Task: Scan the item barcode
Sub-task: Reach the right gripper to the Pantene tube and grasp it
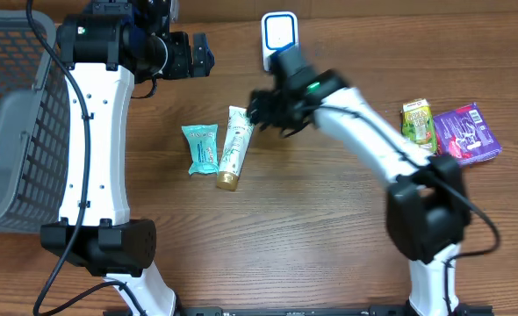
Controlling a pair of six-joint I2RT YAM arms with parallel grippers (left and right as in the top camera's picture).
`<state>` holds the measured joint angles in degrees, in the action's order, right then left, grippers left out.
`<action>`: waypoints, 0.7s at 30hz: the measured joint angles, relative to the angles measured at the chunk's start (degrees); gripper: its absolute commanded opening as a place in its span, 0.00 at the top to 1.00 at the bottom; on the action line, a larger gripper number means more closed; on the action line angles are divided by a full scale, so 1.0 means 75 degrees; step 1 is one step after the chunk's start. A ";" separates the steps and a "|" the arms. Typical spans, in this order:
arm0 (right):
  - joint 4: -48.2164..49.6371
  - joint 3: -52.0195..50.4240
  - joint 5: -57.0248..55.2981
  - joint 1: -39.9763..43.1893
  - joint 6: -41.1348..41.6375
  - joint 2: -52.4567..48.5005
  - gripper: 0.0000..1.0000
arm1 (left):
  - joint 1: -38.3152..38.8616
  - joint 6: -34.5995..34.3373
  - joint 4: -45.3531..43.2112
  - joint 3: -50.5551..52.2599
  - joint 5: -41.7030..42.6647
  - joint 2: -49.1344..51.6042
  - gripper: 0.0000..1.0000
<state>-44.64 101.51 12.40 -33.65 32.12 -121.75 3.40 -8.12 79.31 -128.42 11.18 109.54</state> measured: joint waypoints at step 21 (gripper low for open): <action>-0.1183 0.0000 -0.2506 -0.0962 0.0592 -0.0962 0.39 | 0.0000 0.0000 0.0000 0.0000 0.0000 0.0000 0.00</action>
<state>-53.52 101.51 -6.39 -40.86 36.56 -128.97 3.40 -8.12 79.31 -128.42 11.18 109.54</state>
